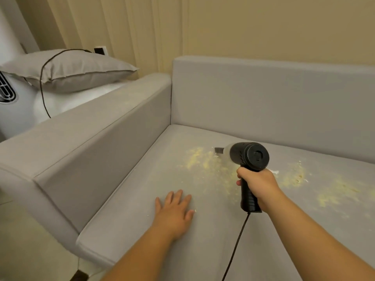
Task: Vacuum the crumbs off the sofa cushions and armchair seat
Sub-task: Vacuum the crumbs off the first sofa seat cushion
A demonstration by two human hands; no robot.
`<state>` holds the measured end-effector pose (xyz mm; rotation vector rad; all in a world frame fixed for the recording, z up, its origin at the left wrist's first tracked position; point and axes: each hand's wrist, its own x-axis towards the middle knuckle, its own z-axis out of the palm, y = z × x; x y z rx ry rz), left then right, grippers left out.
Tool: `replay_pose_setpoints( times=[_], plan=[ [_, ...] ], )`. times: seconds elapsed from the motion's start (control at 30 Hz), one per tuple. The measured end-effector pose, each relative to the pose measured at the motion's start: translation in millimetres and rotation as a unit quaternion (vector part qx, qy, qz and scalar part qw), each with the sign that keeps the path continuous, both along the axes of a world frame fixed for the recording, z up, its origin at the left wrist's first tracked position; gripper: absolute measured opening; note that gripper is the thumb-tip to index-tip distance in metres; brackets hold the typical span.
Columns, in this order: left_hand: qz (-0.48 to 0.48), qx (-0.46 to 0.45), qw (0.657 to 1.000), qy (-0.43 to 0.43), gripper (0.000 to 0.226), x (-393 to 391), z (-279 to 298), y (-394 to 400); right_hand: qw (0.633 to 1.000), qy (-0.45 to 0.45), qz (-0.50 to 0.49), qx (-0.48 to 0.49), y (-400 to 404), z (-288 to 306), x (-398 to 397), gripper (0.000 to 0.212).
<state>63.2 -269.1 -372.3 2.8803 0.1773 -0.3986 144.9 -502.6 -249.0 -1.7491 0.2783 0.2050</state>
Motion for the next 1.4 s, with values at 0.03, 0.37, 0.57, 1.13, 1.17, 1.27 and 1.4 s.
replay_pose_setpoints(
  times=[0.03, 0.37, 0.57, 1.13, 1.17, 1.27, 1.4],
  plan=[
    [0.006, 0.0, 1.0, 0.002, 0.063, 4.2, -1.0, 1.0, 1.0, -0.004, -0.012, 0.007, 1.5, -2.5, 3.3, 0.021],
    [0.029, 0.016, 0.999, 0.036, 0.065, 34.7, -3.3, 16.6, 0.998, -0.029, -0.035, 0.034, 15.2, -21.3, 21.8, 0.018],
    [0.022, 0.027, 0.998, 0.061, 0.067, 38.8, -2.0, 15.2, 0.999, -0.029, -0.022, 0.033, 11.9, -18.3, 20.1, 0.018],
    [0.025, 0.035, 0.998, 0.044, 0.065, 40.5, -4.4, 15.8, 0.996, -0.036, -0.018, 0.082, 11.8, -27.7, 22.8, 0.016],
    [0.023, 0.037, 0.998, 0.045, 0.065, 40.8, -3.7, 14.8, 0.996, -0.035, -0.019, 0.086, 10.0, -27.9, 22.7, 0.016],
    [0.023, 0.033, 0.998, 0.048, 0.065, 40.1, -2.3, 14.6, 0.995, -0.036, -0.018, 0.091, 9.6, -27.6, 23.0, 0.015],
    [0.02, 0.032, 0.998, 0.043, 0.065, 41.5, -2.8, 15.9, 0.995, -0.042, -0.026, 0.087, 9.7, -30.5, 23.8, 0.015]
  ],
)
